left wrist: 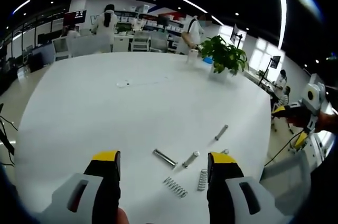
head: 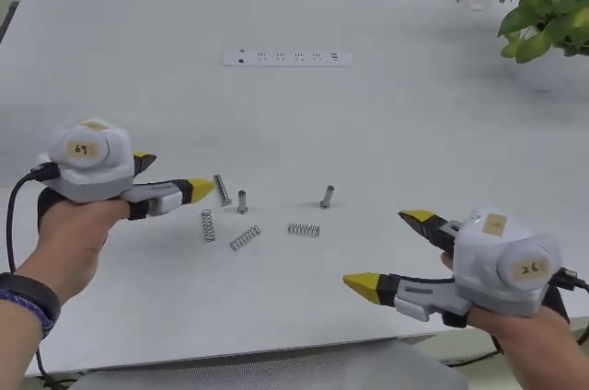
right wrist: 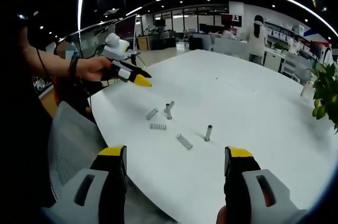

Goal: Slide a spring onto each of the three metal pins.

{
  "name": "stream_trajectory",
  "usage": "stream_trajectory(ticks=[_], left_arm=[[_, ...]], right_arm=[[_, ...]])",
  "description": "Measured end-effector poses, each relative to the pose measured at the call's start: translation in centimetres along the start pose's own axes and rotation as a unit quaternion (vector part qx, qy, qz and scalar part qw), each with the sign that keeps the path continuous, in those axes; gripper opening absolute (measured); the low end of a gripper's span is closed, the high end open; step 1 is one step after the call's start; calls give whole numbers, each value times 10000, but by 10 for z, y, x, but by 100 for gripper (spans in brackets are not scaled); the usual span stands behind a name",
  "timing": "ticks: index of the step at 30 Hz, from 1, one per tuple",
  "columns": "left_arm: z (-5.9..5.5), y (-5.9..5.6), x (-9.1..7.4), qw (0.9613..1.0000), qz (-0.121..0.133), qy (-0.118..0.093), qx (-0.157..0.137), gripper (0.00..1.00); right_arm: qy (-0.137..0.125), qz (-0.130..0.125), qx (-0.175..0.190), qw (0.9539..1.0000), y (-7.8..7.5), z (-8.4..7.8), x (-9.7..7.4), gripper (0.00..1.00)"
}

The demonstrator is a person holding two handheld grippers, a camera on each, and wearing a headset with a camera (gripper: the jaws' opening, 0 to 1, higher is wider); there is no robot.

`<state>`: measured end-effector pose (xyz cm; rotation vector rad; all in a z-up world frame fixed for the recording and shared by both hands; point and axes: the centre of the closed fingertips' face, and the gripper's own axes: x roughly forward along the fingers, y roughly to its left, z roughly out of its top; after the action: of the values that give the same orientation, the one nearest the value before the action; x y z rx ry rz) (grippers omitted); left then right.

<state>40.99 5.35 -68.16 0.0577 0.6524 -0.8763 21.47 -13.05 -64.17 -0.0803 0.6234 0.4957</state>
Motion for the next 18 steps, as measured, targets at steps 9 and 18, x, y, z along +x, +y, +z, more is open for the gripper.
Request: stream_trajectory(ticks=[9,18], left_arm=[[-6,0,21,9997,-45,72,-235,60],[-18,6,42,9981,71,163,-593,54]], right_arm=[[35,57,22,10000,1,-2,4,74],[102,70,1,9999,-1,-5,5,74]])
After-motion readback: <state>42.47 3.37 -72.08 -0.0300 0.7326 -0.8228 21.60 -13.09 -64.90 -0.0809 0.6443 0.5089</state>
